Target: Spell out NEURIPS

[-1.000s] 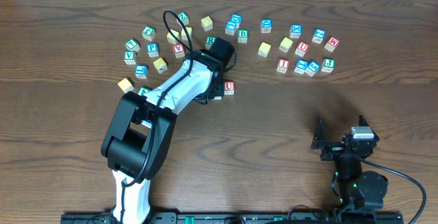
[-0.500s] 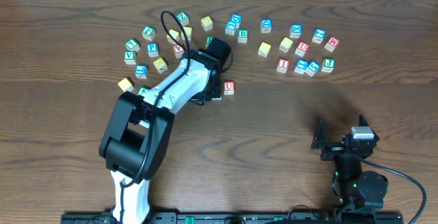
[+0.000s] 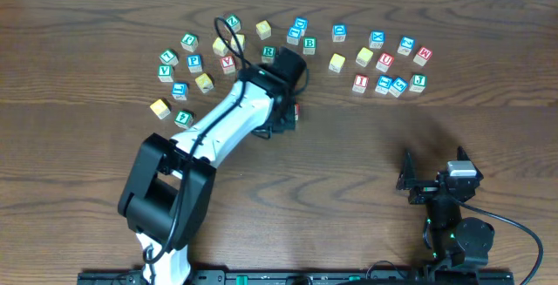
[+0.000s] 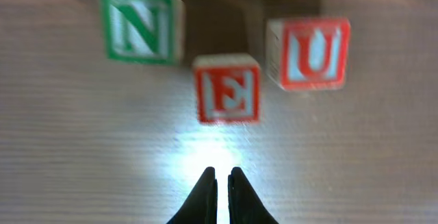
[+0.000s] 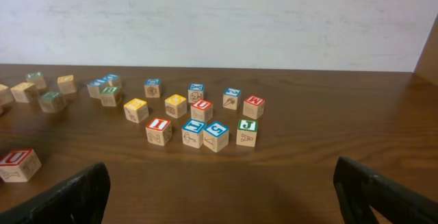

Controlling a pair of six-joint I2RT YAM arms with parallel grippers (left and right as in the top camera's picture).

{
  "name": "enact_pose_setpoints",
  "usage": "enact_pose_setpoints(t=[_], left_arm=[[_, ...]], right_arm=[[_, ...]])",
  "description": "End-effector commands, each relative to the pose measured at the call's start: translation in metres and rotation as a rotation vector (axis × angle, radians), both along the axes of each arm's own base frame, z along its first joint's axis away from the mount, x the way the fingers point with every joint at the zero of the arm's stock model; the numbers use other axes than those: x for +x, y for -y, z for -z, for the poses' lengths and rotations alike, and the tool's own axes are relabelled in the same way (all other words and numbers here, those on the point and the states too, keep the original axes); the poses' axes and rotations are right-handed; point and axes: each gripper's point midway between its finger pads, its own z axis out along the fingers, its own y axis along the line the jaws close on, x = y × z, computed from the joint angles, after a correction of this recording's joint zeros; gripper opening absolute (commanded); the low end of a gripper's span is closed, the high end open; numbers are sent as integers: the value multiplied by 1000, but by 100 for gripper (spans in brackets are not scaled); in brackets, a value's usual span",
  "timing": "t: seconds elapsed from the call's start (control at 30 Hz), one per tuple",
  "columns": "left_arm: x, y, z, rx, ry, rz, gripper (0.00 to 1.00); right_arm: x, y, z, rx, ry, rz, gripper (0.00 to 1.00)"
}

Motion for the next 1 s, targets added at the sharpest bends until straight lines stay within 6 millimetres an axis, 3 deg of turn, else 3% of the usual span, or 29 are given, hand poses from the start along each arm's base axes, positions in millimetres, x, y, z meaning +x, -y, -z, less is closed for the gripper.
enact_pose_setpoints(t=[0.0, 0.33, 0.57, 0.97], left_arm=[[-12, 1, 5, 6, -30, 17, 8], [-14, 2, 13, 8, -34, 17, 8], [-7, 6, 29, -1, -22, 17, 8], [9, 2, 38, 10, 21, -13, 8]], right_arm=[[0, 0, 0, 9, 1, 1, 99], [0, 0, 0, 9, 1, 1, 99], [0, 0, 0, 9, 1, 1, 99], [0, 0, 0, 9, 1, 1, 99]])
